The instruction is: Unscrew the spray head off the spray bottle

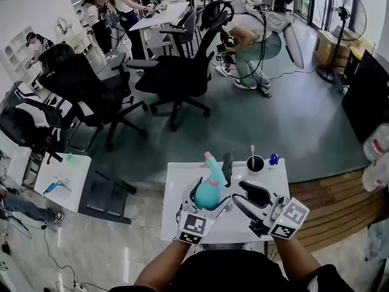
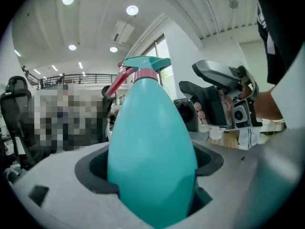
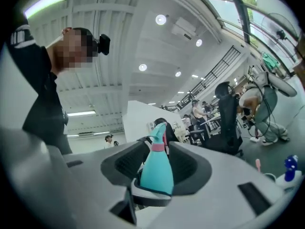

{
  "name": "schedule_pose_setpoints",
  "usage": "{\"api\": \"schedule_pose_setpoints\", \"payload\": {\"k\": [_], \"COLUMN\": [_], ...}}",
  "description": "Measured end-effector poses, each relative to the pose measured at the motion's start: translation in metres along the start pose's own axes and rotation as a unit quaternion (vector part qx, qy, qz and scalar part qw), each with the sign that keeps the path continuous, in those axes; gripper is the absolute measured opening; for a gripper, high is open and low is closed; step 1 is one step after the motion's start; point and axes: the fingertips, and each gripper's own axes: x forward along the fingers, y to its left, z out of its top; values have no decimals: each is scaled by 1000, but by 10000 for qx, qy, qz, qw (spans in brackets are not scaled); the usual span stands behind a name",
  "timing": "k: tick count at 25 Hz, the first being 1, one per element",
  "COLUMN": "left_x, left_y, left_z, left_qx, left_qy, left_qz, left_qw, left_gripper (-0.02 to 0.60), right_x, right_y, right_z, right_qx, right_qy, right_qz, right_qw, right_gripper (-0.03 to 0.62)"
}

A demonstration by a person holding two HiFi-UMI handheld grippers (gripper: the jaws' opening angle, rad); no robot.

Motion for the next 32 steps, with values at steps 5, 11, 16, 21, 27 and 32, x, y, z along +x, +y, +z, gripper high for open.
{"api": "schedule_pose_setpoints", "payload": {"k": [5, 11, 16, 21, 27, 32], "left_x": [4, 7, 5, 4, 1, -3], "left_y": [4, -5, -17, -24, -35, -47], "left_z": [-10, -5, -3, 1, 6, 9], "left_qx": [52, 377, 663, 765, 729, 795], "left_qy": [138, 129, 124, 88, -244, -357], "left_qz": [343, 468, 393, 299, -218, -680], "left_qw": [9993, 9981, 9969, 9966, 9968, 9939], "left_gripper": [453, 453, 453, 453, 453, 453], "right_x": [16, 31, 39, 33, 30, 23], "right_y": [1, 1, 6, 1, 10, 20], "right_z": [-8, -11, -13, -11, -7, -5], "right_qx": [-113, -166, -192, -155, -437, -694], "right_qy": [253, 354, 398, 427, 388, 358], "right_qz": [-286, -443, -554, -726, -470, 27], "right_qw": [9992, 9983, 9975, 9963, 9972, 9969], "right_gripper": [181, 201, 204, 141, 137, 135]}}
